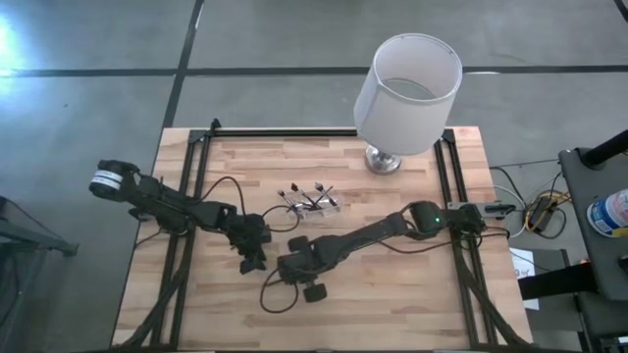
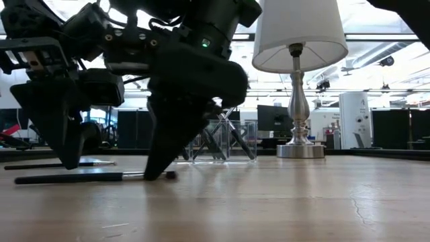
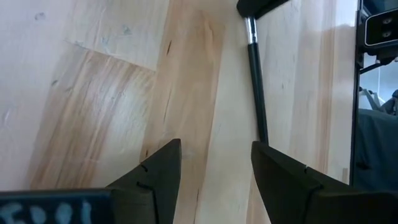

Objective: Put items in baskets/containers
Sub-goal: Put the foundation brush into the transparent organizer

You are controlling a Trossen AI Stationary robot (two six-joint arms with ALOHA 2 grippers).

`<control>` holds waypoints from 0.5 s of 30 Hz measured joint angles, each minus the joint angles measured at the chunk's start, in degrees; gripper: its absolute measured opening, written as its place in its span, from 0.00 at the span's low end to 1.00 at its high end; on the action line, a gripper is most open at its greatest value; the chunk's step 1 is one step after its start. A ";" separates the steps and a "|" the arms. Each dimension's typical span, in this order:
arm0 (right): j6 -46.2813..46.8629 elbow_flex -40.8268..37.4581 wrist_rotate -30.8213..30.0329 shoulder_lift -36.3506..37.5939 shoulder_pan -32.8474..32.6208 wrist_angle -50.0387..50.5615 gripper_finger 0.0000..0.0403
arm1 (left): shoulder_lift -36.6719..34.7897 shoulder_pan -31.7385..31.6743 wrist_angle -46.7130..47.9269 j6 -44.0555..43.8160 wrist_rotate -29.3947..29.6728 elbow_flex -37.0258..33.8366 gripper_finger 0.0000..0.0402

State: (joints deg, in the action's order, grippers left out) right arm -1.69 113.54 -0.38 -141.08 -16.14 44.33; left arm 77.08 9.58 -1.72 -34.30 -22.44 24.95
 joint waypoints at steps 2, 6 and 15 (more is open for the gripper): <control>0.02 -0.04 -0.24 0.07 -0.02 1.25 0.04 | 0.00 0.00 -0.08 -0.06 0.00 0.00 0.47; 0.10 -0.16 -2.03 0.92 -0.20 1.48 0.03 | -0.02 0.07 -2.80 -0.30 -0.04 0.00 0.47; 0.07 4.00 -5.51 0.62 -0.13 2.98 0.03 | 0.00 0.11 -13.09 -2.16 -0.10 0.02 0.47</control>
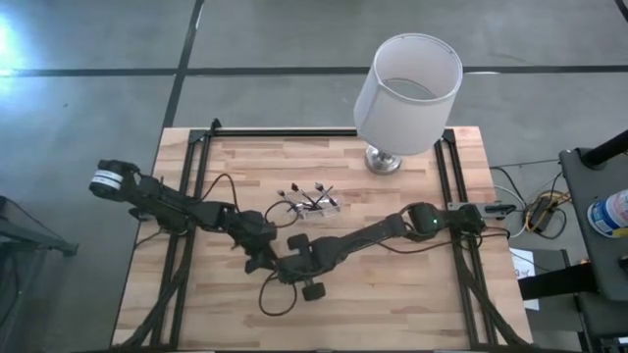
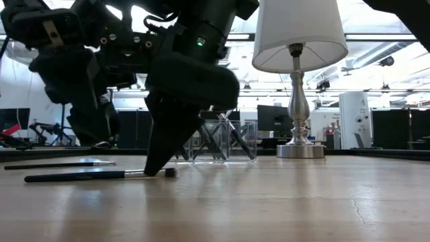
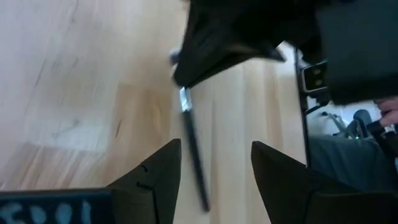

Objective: Put items in baskets/containers
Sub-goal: Put the foundation brush into the transparent organizer

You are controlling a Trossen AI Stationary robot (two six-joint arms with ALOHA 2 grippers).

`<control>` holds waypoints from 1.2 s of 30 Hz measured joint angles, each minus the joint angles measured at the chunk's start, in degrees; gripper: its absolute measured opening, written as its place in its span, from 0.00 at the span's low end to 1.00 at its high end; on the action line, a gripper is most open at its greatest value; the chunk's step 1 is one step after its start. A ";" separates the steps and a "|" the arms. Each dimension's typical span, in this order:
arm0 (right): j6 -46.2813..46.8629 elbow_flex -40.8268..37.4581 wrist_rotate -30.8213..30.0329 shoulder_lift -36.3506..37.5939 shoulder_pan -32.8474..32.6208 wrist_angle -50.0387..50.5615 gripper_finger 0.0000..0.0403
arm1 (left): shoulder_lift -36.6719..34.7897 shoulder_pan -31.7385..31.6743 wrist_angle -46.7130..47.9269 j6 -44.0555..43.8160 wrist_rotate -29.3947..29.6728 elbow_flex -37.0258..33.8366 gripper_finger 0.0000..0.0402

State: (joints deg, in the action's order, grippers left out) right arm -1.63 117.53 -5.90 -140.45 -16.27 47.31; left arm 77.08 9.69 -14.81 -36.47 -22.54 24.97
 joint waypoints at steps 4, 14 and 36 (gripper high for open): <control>-0.02 1.33 -0.53 -0.08 0.04 0.76 0.02 | 0.49 0.00 -0.90 0.03 0.09 0.00 0.47; 1.11 3.02 -2.03 -0.08 0.02 2.29 0.02 | 9.15 0.40 -5.01 -1.88 1.10 0.39 0.47; 0.28 1.23 -3.65 1.61 -0.09 2.73 0.09 | 17.56 4.51 4.37 4.71 9.66 9.27 0.47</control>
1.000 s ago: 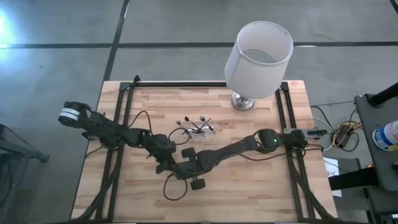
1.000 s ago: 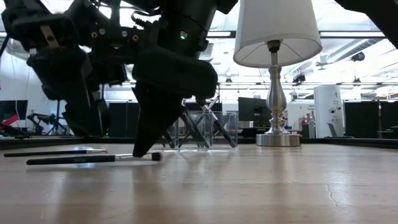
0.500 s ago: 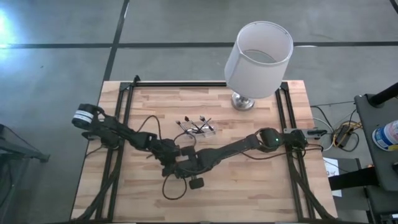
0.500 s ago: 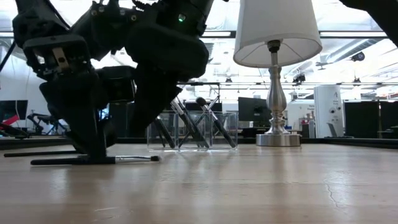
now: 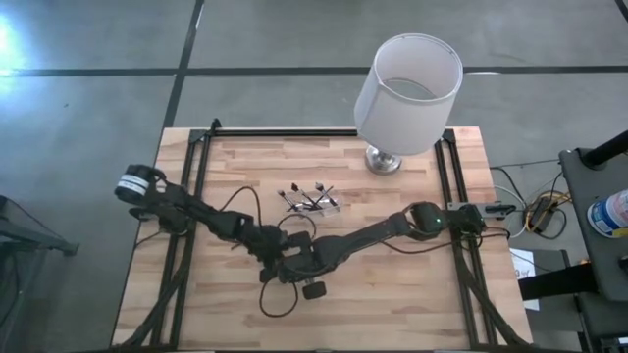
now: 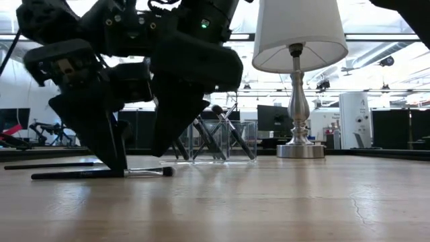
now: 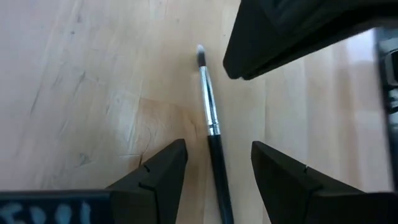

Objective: Put items in baskets/containers
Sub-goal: Put the foundation brush into the transparent organizer

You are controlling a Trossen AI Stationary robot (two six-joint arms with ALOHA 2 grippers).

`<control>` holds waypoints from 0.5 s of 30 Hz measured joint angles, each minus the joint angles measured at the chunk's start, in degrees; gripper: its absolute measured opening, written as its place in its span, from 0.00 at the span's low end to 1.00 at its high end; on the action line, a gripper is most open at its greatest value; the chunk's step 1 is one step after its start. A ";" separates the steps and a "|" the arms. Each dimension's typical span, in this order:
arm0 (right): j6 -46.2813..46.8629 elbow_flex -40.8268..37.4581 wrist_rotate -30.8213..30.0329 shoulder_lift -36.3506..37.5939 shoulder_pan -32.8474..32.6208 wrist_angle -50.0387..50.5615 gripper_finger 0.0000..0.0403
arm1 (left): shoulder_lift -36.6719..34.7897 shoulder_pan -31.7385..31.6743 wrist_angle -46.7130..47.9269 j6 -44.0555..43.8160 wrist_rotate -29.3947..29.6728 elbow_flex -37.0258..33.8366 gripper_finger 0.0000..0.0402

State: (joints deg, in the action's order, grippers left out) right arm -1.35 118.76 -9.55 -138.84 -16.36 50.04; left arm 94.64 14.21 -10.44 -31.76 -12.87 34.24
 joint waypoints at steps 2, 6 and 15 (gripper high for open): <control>-0.66 0.00 -1.38 0.21 -0.13 0.49 0.13 | 0.01 1.22 3.15 1.85 3.03 1.32 0.47; -1.77 -0.01 -6.11 0.40 -0.03 3.35 0.23 | -0.59 2.79 7.53 5.16 6.97 3.41 0.47; 6.15 -0.61 -8.69 2.52 -2.89 10.28 0.35 | -0.85 6.31 9.99 5.61 14.57 5.13 0.47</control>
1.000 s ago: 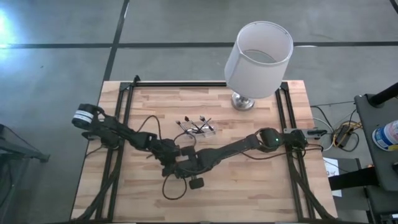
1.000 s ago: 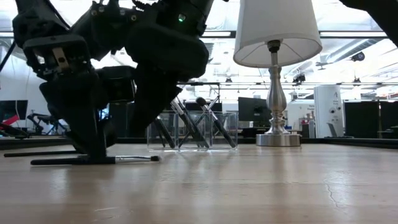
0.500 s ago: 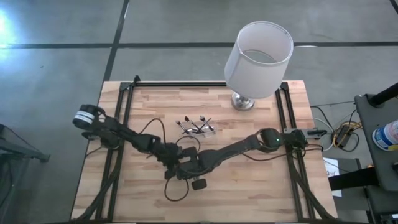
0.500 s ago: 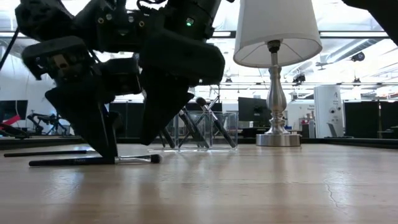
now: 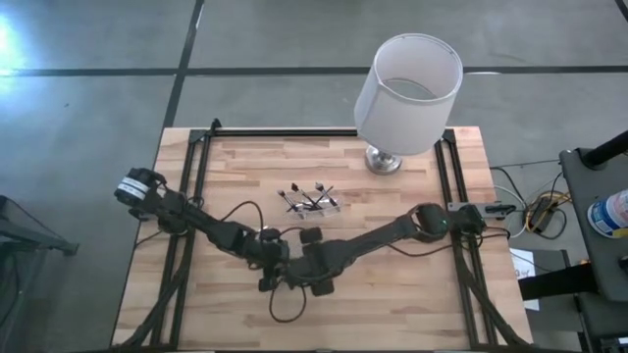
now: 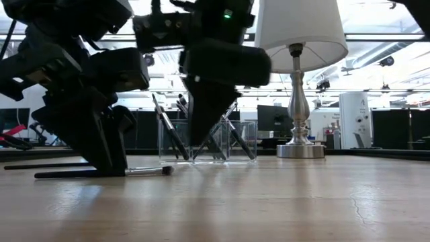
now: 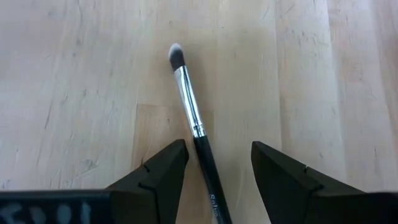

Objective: Put items in baskets/containers
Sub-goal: Put the foundation brush into the transparent organizer

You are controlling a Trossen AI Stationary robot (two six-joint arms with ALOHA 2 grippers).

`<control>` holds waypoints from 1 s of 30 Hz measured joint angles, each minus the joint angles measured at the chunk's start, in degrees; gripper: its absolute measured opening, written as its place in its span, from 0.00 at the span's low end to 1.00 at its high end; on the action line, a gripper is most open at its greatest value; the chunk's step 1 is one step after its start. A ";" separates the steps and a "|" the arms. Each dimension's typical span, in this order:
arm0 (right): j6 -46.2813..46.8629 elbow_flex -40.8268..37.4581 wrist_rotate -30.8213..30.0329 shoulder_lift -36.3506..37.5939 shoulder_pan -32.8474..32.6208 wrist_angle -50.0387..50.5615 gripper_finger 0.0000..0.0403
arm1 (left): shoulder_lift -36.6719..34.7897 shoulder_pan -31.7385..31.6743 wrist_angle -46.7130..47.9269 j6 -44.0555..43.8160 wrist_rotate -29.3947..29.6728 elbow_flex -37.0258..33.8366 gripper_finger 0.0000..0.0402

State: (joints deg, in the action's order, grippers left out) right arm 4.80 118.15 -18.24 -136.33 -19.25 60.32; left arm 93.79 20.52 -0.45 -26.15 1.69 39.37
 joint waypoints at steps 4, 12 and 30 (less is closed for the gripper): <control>3.86 -0.36 -0.04 0.02 -2.85 2.54 0.36 | -0.12 0.95 0.16 1.72 1.11 -0.03 0.46; 12.48 -0.42 -3.11 0.15 -8.48 5.39 0.33 | 0.03 2.84 1.11 4.87 6.90 -0.10 0.30; 22.25 -0.42 -5.97 0.17 -10.38 8.12 0.26 | 6.64 3.90 -0.95 10.49 10.21 -0.24 0.03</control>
State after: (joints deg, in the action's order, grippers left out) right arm 27.05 117.73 -24.21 -136.16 -29.63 68.45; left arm 100.43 24.42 -1.40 -15.66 11.90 39.13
